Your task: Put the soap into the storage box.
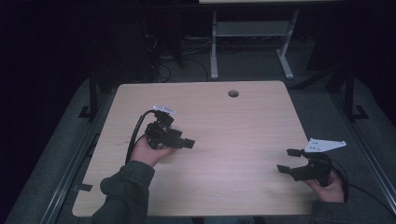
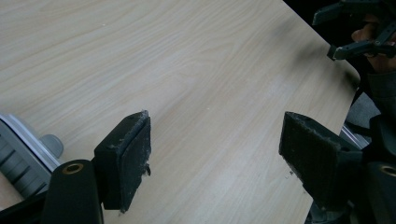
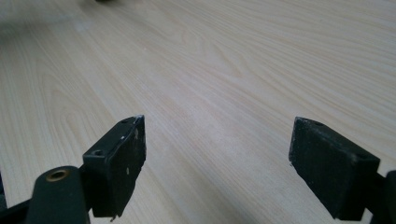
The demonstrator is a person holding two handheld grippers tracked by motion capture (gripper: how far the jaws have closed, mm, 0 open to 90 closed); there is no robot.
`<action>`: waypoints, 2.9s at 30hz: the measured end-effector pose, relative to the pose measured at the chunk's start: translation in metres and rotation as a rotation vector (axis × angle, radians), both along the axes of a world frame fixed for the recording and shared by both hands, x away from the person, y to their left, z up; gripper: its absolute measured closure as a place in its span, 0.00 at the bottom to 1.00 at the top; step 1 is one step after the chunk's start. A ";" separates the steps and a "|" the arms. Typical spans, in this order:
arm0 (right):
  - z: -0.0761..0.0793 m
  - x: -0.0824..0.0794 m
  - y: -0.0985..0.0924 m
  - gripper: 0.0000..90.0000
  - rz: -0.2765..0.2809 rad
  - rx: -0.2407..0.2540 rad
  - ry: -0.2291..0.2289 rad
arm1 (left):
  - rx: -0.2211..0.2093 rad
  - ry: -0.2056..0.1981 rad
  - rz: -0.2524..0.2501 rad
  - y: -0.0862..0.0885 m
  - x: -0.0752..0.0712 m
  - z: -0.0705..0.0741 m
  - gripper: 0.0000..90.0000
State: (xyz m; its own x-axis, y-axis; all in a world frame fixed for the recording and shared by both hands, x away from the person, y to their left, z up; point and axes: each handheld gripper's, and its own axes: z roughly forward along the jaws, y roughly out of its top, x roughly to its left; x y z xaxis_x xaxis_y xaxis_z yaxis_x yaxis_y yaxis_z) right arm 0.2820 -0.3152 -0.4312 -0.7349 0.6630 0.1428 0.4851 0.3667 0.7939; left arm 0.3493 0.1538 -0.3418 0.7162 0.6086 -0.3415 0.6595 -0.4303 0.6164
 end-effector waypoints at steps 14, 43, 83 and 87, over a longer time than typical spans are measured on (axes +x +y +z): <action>-0.004 0.000 0.001 0.20 -0.001 -0.011 0.016 | -0.017 0.002 -0.047 -0.002 -0.009 -0.012 0.27; -0.006 0.000 0.003 0.20 -0.006 -0.019 0.027 | -0.037 0.007 -0.083 0.016 -0.038 -0.038 0.27; -0.009 -0.001 0.006 0.20 -0.008 -0.027 0.039 | -0.044 0.007 -0.065 0.065 -0.083 -0.069 0.27; -0.009 -0.001 0.005 0.20 -0.013 -0.031 0.036 | -0.038 0.011 -0.056 0.070 -0.088 -0.077 0.27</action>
